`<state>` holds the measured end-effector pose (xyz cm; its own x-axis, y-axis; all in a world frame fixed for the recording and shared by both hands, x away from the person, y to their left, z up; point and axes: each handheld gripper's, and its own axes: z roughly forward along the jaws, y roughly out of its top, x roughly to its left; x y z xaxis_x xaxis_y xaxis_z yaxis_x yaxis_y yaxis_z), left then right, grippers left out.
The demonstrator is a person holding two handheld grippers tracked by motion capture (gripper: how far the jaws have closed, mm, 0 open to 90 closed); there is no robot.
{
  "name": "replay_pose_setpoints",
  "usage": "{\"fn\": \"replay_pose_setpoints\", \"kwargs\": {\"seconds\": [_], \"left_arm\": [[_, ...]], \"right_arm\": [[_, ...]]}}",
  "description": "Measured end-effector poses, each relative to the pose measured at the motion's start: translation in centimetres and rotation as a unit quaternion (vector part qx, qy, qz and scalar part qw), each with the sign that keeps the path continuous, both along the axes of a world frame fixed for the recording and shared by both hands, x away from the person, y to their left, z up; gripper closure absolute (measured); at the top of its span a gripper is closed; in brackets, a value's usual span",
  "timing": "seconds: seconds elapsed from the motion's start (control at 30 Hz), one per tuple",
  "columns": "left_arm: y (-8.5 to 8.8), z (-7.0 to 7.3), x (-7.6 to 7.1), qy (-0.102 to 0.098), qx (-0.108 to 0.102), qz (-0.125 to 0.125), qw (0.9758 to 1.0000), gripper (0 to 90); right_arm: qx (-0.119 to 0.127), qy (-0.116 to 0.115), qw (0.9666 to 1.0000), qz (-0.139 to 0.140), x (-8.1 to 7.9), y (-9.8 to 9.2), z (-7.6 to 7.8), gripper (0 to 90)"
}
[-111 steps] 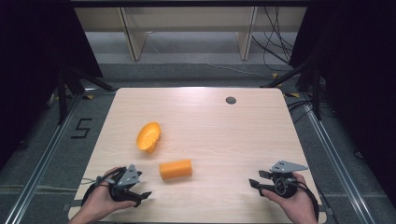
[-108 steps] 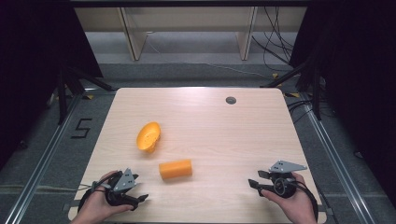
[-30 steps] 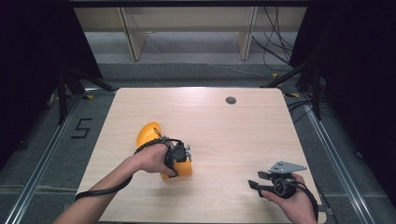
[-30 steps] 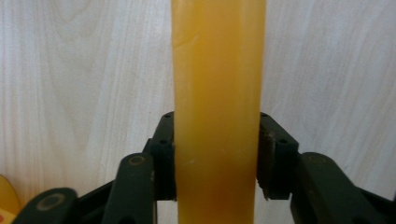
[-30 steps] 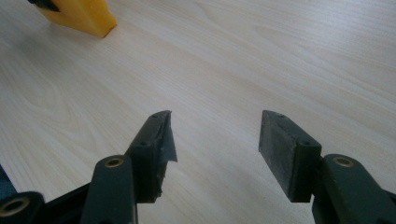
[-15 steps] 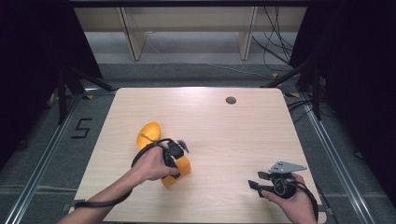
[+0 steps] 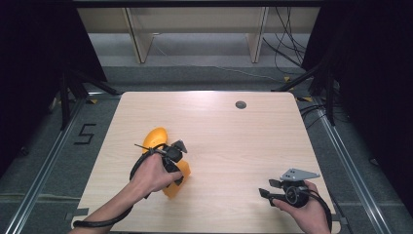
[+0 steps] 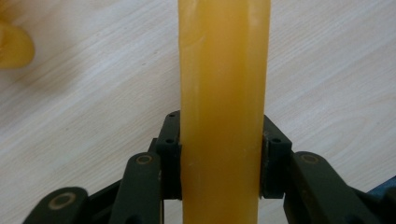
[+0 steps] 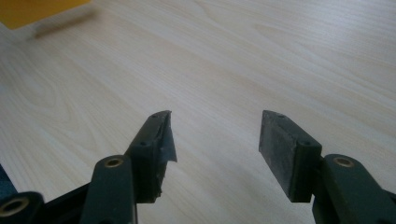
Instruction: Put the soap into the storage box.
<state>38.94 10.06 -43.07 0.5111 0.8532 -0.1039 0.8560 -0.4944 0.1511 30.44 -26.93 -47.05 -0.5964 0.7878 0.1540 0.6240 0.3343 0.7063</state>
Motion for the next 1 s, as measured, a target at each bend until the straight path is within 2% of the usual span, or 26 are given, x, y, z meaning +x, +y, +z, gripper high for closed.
{"fn": "replay_pose_setpoints", "kwargs": {"seconds": [0.03, 0.13, 0.2, 0.37, 0.4, 0.43, 0.47, 0.77, 1.0], "left_arm": [[0.3, 0.3, 0.1, 0.001, 0.001, 0.006, 1.0000, 60.8], [0.7, 0.5, 0.2, -0.007, -0.005, 0.019, 0.9998, 60.8], [1.0, 0.8, 0.4, 0.000, -0.003, 0.024, 0.9997, 60.8], [1.8, 1.3, 0.6, -0.004, -0.012, 0.038, 0.9992, 60.8], [1.9, 1.4, 0.7, -0.003, -0.010, 0.038, 0.9992, 60.8], [2.1, 1.5, 0.7, -0.002, -0.012, 0.039, 0.9992, 60.8], [2.1, 1.5, 0.7, -0.002, -0.012, 0.039, 0.9992, 60.8], [3.0, 1.9, 1.1, -0.016, -0.013, 0.052, 0.9985, 60.8], [3.6, 2.3, 1.5, -0.007, -0.007, 0.061, 0.9981, 60.8]], "right_arm": [[-0.003, -0.007, 1.0000, 0.006, 0.1, -0.1, 0.0, 44.5], [-0.004, -0.007, 1.0000, 0.003, 0.1, -0.1, 0.0, 44.5], [-0.004, -0.009, 0.9999, 0.004, 0.1, -0.1, 0.0, 44.5], [0.000, -0.011, 0.9999, 0.006, 0.1, -0.1, 0.0, 44.5], [-0.002, -0.011, 0.9999, 0.003, 0.1, -0.1, 0.0, 44.5], [0.007, -0.001, 1.0000, -0.006, -0.1, 0.0, 0.1, 44.5], [-0.002, -0.015, 0.9999, 0.003, 0.1, -0.1, 0.1, 44.4], [-0.003, -0.014, 0.9999, 0.003, 0.1, -0.2, 0.2, 44.5], [-0.003, -0.014, 0.9999, 0.004, 0.1, -0.2, 0.2, 44.5]]}}
